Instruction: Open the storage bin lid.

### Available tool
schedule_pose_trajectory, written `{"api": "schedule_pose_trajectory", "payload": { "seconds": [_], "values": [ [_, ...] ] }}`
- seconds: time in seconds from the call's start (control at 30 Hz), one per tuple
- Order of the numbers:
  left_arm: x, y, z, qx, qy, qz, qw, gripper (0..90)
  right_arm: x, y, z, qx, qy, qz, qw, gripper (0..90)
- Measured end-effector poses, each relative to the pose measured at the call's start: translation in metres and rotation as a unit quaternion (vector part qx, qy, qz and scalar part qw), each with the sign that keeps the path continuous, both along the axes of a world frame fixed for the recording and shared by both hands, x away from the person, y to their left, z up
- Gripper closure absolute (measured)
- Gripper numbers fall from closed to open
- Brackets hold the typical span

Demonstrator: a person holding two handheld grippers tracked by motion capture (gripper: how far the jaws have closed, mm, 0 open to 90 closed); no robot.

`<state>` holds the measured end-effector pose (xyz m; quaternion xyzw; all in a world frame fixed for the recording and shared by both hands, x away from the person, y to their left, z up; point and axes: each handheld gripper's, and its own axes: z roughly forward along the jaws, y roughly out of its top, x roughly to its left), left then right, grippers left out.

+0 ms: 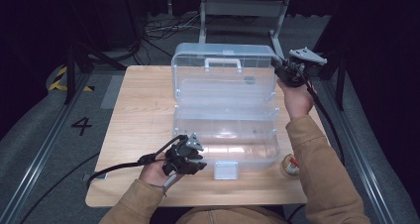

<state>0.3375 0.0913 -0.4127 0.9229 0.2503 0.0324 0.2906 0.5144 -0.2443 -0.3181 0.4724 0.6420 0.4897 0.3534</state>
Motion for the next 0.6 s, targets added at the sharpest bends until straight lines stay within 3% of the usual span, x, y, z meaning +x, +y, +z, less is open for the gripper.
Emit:
{"api": "schedule_pose_trajectory", "payload": {
  "seconds": [0.6],
  "values": [
    [0.0,-0.001,0.0,-0.003,0.003,0.008,1.0,69.4,0.023,-0.001,-0.007,0.004,0.013,0.001,0.9999,81.3]
  ]
}}
